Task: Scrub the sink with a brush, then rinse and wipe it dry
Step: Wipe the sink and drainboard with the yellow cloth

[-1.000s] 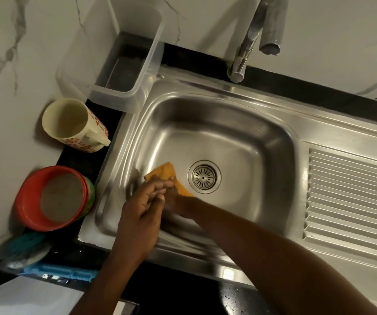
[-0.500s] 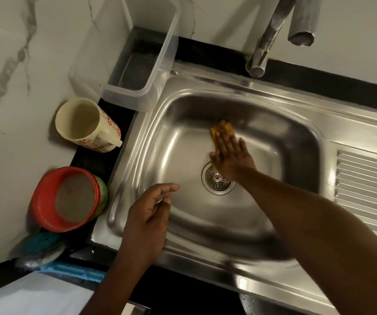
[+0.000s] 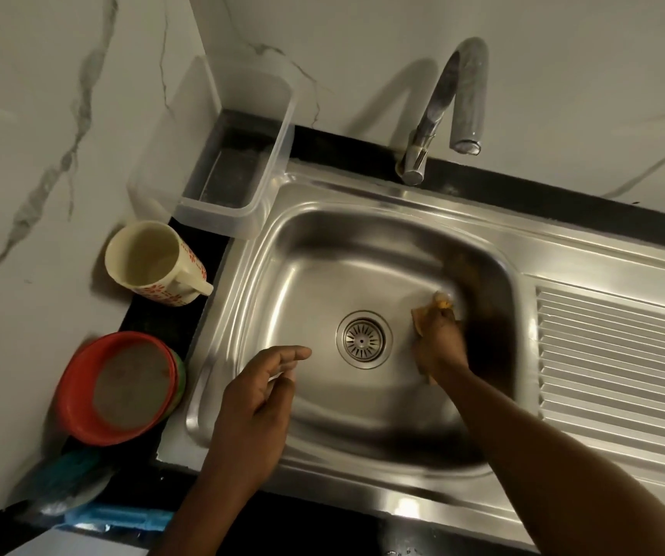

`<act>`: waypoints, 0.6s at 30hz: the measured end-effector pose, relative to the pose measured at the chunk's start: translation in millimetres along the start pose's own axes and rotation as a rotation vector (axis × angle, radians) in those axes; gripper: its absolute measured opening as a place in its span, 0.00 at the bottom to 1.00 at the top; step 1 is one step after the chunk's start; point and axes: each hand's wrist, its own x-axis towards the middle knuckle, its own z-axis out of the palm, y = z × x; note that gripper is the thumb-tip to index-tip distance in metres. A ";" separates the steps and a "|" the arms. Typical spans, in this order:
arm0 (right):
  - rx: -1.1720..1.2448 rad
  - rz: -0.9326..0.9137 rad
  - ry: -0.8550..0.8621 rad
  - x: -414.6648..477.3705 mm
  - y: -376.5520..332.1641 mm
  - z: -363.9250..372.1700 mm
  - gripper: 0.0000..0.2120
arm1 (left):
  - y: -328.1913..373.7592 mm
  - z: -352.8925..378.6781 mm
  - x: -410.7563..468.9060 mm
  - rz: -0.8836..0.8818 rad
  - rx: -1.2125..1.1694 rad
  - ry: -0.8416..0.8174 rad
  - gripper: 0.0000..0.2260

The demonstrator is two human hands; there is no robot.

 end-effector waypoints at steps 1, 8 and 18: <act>0.164 0.065 0.024 -1.2 -4.5 -6.3 0.23 | 1.0 -1.1 0.7 0.006 0.001 -0.003 0.15; 0.744 -0.087 0.454 -33.7 -35.8 -48.1 0.24 | 6.0 -2.3 3.2 0.019 -0.043 -0.011 0.14; 0.295 -0.324 0.480 7.5 -141.8 -12.5 0.33 | 0.3 -9.8 -9.1 0.005 0.004 0.017 0.19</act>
